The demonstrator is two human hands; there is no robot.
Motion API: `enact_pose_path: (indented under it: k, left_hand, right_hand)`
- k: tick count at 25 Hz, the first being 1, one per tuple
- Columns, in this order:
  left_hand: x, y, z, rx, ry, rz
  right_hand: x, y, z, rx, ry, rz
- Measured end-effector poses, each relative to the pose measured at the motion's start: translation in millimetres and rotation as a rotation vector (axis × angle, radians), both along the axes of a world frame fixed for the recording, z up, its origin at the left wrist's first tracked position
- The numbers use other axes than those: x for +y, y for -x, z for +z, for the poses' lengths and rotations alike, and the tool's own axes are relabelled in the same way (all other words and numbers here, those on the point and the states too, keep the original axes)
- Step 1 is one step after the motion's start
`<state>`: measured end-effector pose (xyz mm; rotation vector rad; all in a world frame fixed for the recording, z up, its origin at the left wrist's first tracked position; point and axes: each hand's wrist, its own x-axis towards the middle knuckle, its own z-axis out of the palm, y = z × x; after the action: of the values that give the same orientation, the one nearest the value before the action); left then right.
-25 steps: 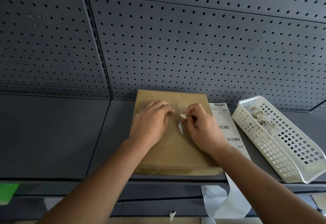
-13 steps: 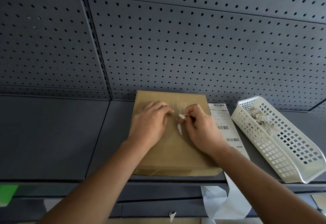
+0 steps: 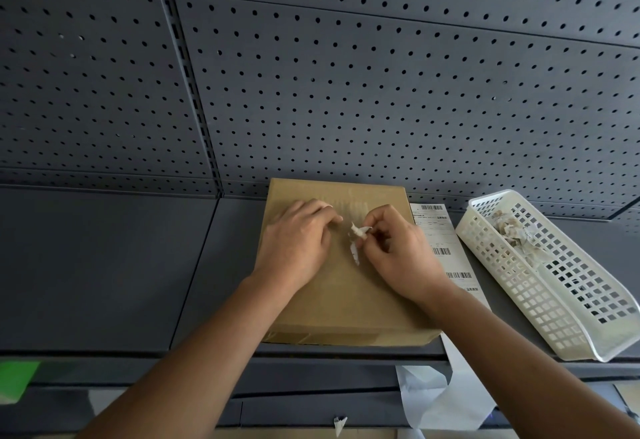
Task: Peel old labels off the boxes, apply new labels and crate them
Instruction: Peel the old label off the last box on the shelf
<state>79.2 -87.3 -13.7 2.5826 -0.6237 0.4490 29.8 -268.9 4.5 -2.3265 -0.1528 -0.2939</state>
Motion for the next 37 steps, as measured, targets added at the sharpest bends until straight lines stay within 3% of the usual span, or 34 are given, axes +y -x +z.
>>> enact_pose_path:
  k: [5, 37]
  left_hand:
    - [0.0, -0.6, -0.2, -0.007, 0.006, 0.006]
    - [0.5, 0.7, 1.4, 0.005, -0.009, 0.015]
  right_hand:
    - [-0.4, -3.0, -1.8, -0.019, -0.015, -0.066]
    - [1.1, 1.9, 3.0, 0.003, -0.017, 0.001]
